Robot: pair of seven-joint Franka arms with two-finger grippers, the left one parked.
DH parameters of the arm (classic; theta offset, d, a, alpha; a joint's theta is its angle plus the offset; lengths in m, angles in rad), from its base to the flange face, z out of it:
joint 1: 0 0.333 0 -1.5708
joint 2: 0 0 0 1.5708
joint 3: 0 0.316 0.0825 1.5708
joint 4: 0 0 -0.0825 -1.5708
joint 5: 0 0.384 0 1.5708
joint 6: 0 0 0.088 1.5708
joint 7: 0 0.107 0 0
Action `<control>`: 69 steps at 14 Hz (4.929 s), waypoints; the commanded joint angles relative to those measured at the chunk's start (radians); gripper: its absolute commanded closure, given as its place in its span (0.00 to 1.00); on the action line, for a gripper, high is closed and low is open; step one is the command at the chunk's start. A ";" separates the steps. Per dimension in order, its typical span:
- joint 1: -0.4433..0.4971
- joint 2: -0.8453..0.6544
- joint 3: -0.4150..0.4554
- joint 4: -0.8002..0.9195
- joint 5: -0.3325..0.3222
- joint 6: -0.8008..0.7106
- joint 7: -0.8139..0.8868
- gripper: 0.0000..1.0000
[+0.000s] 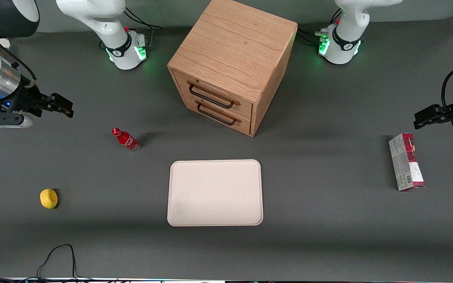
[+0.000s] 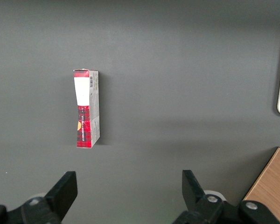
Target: Open upper drawer
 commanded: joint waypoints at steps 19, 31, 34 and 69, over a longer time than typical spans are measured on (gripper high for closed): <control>0.029 0.426 0.604 0.191 0.106 0.065 -0.202 0.00; 0.034 0.432 0.631 -0.056 0.162 0.369 -0.291 0.00; 0.033 0.462 0.630 -0.056 0.093 0.394 -0.315 0.00; -0.007 0.411 0.086 0.388 -0.029 0.052 -0.348 0.00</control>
